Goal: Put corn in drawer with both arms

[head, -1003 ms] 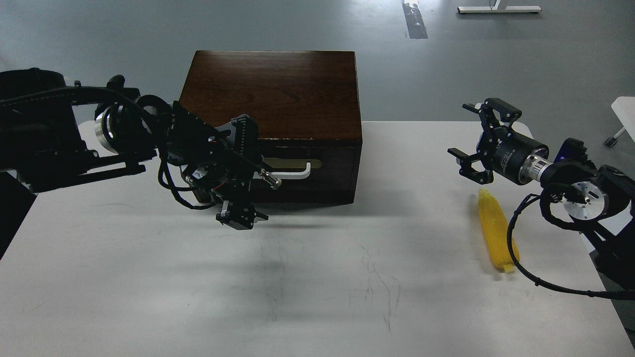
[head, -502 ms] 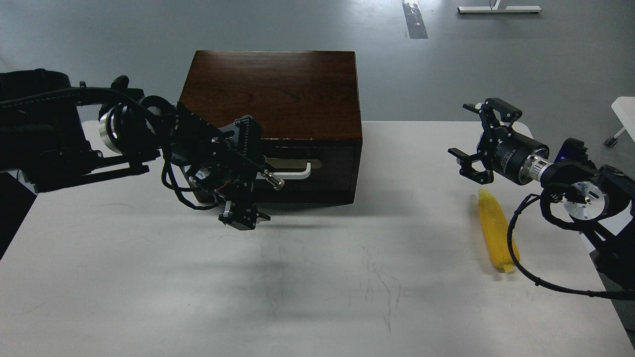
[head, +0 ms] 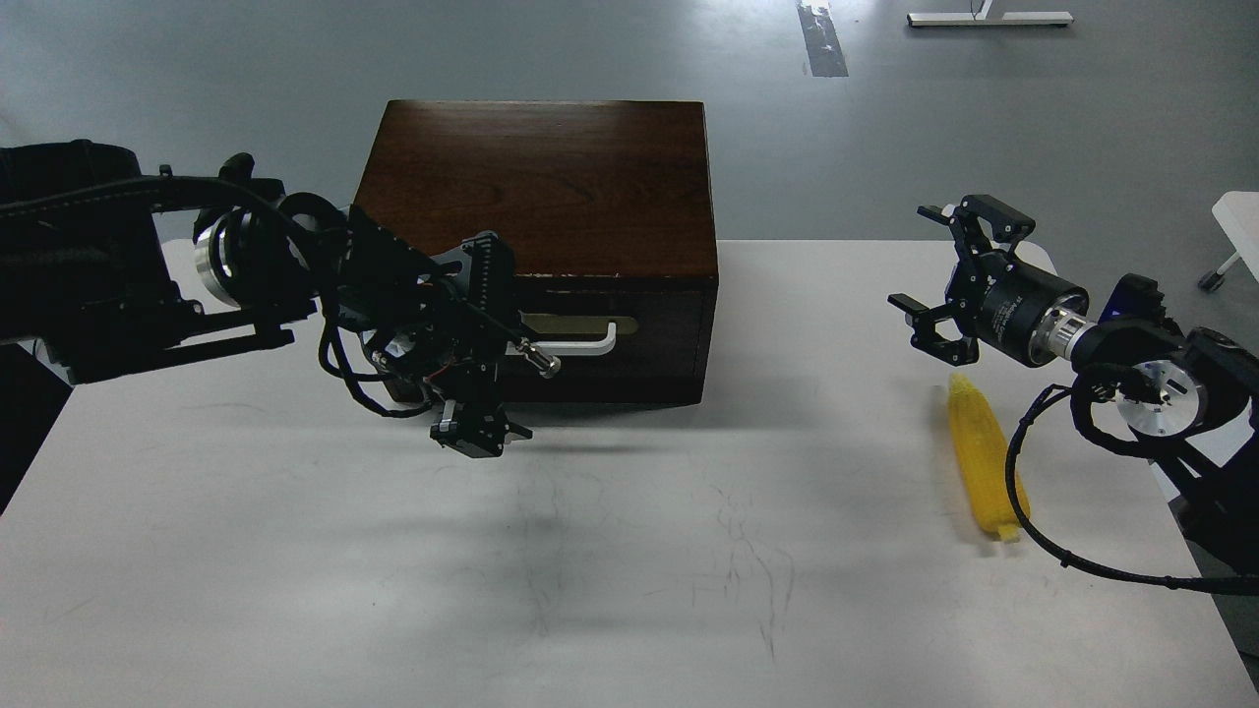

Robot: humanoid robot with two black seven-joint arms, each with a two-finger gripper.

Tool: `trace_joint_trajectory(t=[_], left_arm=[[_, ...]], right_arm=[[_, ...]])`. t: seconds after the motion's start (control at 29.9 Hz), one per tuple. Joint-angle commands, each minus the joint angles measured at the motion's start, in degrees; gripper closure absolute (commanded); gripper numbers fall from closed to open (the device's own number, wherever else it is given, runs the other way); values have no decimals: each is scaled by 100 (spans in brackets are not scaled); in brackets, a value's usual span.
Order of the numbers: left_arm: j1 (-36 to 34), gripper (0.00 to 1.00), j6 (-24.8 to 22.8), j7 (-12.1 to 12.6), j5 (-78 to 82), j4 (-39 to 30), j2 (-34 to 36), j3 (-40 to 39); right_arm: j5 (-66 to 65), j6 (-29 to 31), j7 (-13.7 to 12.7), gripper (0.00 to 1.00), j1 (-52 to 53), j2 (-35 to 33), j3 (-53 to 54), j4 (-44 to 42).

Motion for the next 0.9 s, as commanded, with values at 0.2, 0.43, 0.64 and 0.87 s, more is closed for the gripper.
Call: trace_joint_trajectory(t=[0.2, 0.43, 0.64, 0.87], left_arm=[[-7, 2, 0, 1, 0, -82, -22, 1], [-183, 2, 0, 1, 0, -345, -4, 185], [-192, 2, -9, 1, 0, -442, -22, 239], [-192, 2, -9, 1, 0, -557, -22, 397]], right_arm=[[0, 0, 0, 0, 0, 0, 16, -8], [0, 0, 0, 0, 0, 0, 25, -9], [0, 0, 0, 0, 0, 0, 16, -17], [0, 0, 0, 0, 0, 0, 25, -17]])
